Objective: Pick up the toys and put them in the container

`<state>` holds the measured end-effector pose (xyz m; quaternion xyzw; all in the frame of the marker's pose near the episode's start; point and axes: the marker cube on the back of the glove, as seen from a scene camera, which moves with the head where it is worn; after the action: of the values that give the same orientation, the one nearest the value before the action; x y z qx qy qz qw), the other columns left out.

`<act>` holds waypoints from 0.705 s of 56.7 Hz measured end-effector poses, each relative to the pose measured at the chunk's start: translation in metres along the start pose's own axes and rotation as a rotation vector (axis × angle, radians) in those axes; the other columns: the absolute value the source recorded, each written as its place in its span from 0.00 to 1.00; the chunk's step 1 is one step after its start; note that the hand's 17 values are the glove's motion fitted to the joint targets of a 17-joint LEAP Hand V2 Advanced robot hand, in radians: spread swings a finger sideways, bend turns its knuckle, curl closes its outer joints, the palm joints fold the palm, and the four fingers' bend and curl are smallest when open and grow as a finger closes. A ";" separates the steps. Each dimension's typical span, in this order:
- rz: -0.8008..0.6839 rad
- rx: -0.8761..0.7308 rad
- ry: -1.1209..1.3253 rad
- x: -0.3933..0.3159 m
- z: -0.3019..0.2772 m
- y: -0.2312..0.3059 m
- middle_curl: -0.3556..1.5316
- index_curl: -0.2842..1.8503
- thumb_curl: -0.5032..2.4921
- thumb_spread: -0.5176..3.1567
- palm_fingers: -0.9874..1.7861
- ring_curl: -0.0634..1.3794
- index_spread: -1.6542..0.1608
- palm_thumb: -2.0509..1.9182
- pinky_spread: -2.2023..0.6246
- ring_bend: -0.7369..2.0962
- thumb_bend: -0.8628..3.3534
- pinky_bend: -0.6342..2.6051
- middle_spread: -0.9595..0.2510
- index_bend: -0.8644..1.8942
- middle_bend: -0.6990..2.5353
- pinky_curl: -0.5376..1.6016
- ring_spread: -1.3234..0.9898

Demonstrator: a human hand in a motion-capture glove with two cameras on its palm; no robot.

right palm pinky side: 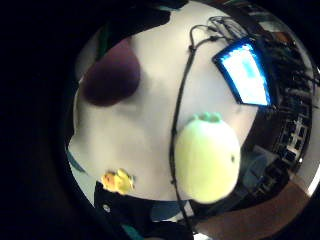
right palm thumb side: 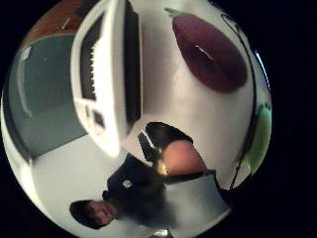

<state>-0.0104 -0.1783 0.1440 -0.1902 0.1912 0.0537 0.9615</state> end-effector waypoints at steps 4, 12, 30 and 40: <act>0.035 -0.004 0.034 -0.001 0.019 -0.027 0.28 0.19 0.26 0.47 0.23 0.16 0.78 0.53 0.79 0.32 0.20 0.43 0.80 0.32 0.24 0.41 0.59; -0.031 0.107 -0.072 -0.006 0.036 -0.051 0.27 0.18 0.27 0.49 0.36 0.21 0.75 0.57 0.79 0.42 0.22 0.51 0.78 0.33 0.24 0.44 0.59; -0.079 0.351 -0.145 0.005 0.021 -0.039 0.35 0.14 0.35 0.40 0.70 0.39 0.74 0.69 0.66 0.69 0.26 0.56 0.65 0.37 0.40 0.47 0.43; -0.141 0.456 -0.219 -0.016 -0.044 0.013 0.42 0.16 0.39 0.32 0.76 0.42 0.73 0.70 0.65 0.69 0.25 0.52 0.61 0.45 0.47 0.46 0.42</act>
<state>-0.0425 -0.1842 0.1083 0.0257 0.0797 -0.0376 0.9958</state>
